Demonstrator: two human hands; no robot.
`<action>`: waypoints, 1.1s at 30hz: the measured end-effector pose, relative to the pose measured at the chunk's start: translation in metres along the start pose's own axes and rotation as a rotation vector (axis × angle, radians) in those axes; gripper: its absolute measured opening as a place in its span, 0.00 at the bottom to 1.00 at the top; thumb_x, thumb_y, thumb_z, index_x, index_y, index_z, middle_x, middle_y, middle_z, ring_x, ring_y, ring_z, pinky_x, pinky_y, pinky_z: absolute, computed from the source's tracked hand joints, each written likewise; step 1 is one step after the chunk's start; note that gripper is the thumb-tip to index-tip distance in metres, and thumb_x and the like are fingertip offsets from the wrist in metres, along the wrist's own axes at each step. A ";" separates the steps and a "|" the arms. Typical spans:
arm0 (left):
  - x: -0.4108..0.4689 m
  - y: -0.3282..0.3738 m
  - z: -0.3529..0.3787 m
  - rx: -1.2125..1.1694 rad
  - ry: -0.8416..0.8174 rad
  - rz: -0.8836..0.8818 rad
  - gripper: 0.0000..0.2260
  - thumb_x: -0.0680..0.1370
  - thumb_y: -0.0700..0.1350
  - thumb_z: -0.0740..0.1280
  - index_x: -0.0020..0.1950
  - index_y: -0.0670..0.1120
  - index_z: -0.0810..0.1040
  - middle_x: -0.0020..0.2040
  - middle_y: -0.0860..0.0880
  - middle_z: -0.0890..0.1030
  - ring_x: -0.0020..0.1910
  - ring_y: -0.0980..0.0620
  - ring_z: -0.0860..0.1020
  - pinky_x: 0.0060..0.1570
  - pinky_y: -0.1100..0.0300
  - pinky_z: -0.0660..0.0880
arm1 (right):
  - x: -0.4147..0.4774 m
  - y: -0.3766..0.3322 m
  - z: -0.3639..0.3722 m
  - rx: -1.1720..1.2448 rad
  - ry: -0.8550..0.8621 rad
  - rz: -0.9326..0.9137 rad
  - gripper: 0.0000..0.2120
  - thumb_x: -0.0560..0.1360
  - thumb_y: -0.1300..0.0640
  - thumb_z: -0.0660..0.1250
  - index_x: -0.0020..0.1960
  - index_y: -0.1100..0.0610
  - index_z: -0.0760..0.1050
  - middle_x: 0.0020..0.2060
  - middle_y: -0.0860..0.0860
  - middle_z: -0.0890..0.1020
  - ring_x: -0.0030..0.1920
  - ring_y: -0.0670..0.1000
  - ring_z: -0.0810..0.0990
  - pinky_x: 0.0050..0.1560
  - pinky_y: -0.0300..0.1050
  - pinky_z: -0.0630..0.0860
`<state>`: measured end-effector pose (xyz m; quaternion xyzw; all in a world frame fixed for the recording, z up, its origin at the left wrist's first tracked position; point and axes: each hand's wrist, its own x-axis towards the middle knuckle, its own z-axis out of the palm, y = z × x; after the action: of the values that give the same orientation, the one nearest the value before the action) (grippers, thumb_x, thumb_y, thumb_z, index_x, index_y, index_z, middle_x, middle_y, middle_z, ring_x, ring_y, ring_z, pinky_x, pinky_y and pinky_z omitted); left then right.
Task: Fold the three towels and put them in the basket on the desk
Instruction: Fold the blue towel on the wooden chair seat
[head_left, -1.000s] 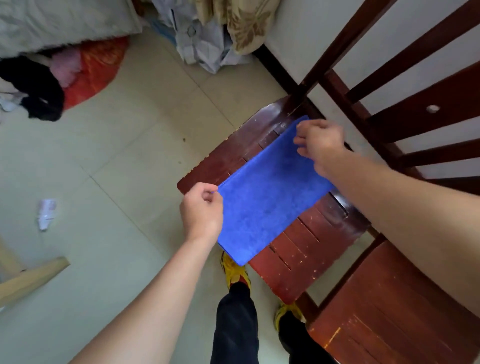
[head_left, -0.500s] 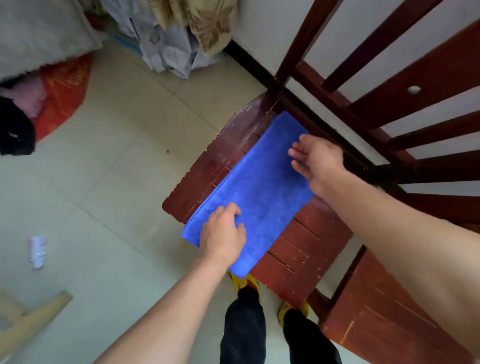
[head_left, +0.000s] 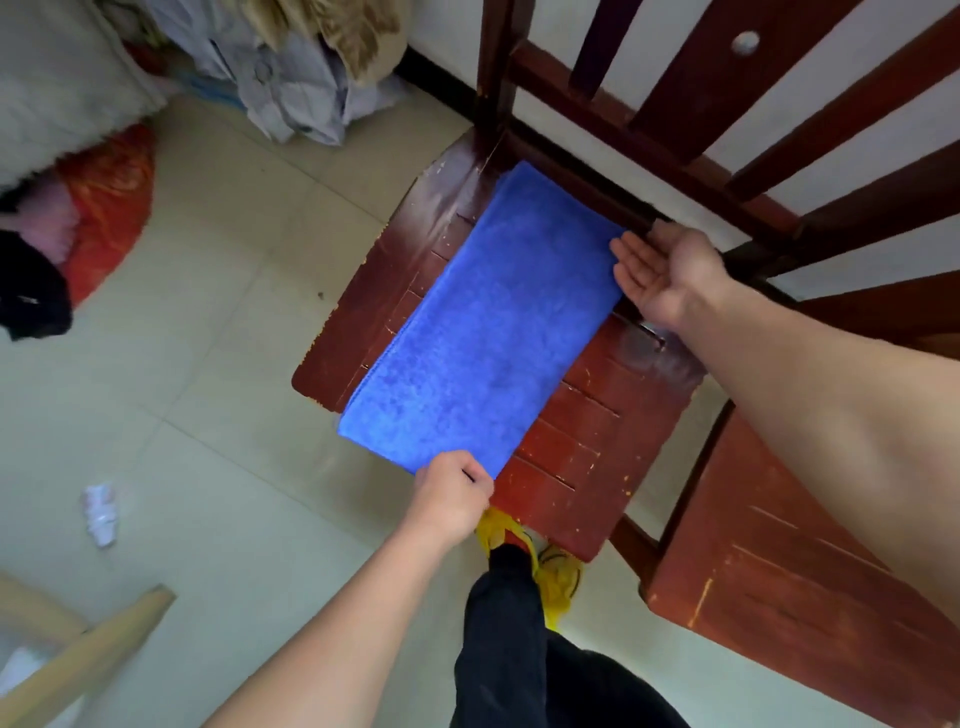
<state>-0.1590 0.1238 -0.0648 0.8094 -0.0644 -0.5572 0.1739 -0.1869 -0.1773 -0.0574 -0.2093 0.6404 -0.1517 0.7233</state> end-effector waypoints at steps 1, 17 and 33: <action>-0.004 -0.001 -0.001 -0.024 -0.021 -0.034 0.05 0.73 0.41 0.67 0.37 0.46 0.77 0.35 0.47 0.81 0.45 0.43 0.81 0.49 0.51 0.80 | -0.009 0.000 -0.006 -0.015 0.018 -0.003 0.08 0.81 0.53 0.58 0.55 0.54 0.74 0.48 0.49 0.82 0.47 0.47 0.82 0.44 0.41 0.76; 0.041 -0.013 -0.120 0.258 0.403 0.075 0.13 0.70 0.48 0.74 0.33 0.48 0.72 0.37 0.44 0.80 0.45 0.40 0.80 0.44 0.53 0.74 | -0.122 0.191 -0.017 -0.365 -0.025 0.136 0.06 0.78 0.61 0.64 0.45 0.55 0.78 0.40 0.51 0.83 0.38 0.47 0.82 0.37 0.40 0.74; 0.090 0.120 -0.134 -0.230 -0.157 0.240 0.04 0.76 0.35 0.63 0.46 0.43 0.75 0.38 0.45 0.79 0.34 0.50 0.80 0.37 0.61 0.75 | -0.064 0.135 0.032 0.050 0.234 -0.100 0.05 0.79 0.60 0.64 0.45 0.57 0.75 0.40 0.52 0.82 0.37 0.47 0.83 0.38 0.37 0.78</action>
<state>0.0085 0.0129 -0.0586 0.7246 -0.1098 -0.5977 0.3252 -0.1706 -0.0250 -0.0661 -0.2036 0.7052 -0.2268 0.6401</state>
